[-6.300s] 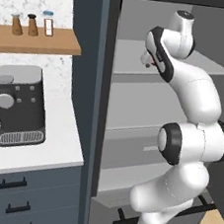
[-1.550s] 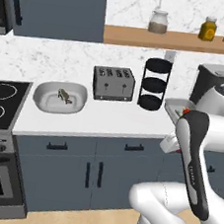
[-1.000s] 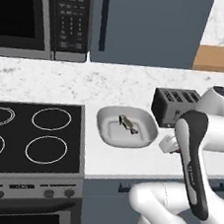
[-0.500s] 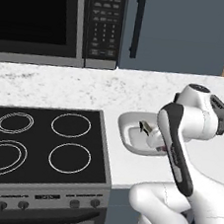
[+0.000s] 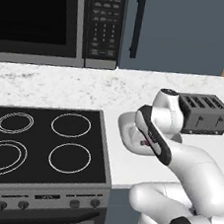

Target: Place one tomato and one fish in each tupperware on the nearby counter, to pack two identical lunches.

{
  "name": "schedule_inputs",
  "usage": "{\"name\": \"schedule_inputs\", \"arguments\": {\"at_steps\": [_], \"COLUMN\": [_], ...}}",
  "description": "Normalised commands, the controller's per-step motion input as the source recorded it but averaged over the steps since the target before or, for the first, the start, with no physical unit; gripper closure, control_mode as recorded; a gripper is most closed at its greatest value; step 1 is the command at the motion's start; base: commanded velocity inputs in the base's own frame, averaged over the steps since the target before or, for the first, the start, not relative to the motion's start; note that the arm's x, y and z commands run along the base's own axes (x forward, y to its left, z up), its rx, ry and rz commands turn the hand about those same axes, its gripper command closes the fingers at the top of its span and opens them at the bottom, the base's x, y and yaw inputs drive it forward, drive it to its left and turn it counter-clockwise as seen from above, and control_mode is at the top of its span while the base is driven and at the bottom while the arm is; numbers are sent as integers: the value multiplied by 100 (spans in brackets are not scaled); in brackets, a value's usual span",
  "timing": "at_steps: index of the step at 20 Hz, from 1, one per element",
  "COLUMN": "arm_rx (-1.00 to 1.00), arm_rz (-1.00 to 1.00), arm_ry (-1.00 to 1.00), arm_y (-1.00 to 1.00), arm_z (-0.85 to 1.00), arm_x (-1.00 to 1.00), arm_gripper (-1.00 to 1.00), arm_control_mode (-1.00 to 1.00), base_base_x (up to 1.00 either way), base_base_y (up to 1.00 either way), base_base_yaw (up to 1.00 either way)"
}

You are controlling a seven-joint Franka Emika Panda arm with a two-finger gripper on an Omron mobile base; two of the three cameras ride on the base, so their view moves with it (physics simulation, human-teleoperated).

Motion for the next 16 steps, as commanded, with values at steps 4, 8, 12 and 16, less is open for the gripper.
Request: {"name": "schedule_inputs", "arguments": {"at_steps": [4,8,12,16], "arm_rx": [-12,-1,0,0], "arm_rz": [-18,-6,0,0], "arm_ry": [0,8,30,26], "arm_y": [0,-14,-49,-43], "arm_z": [1,-30,-71,-46], "arm_x": [98,100,100,52], "arm_gripper": [100,100,100,100], "arm_control_mode": [-100,-100,-100,-100], "base_base_x": [0,0,0,0], "base_base_y": [0,0,0,0], "base_base_yaw": [0,0,0,0]}}
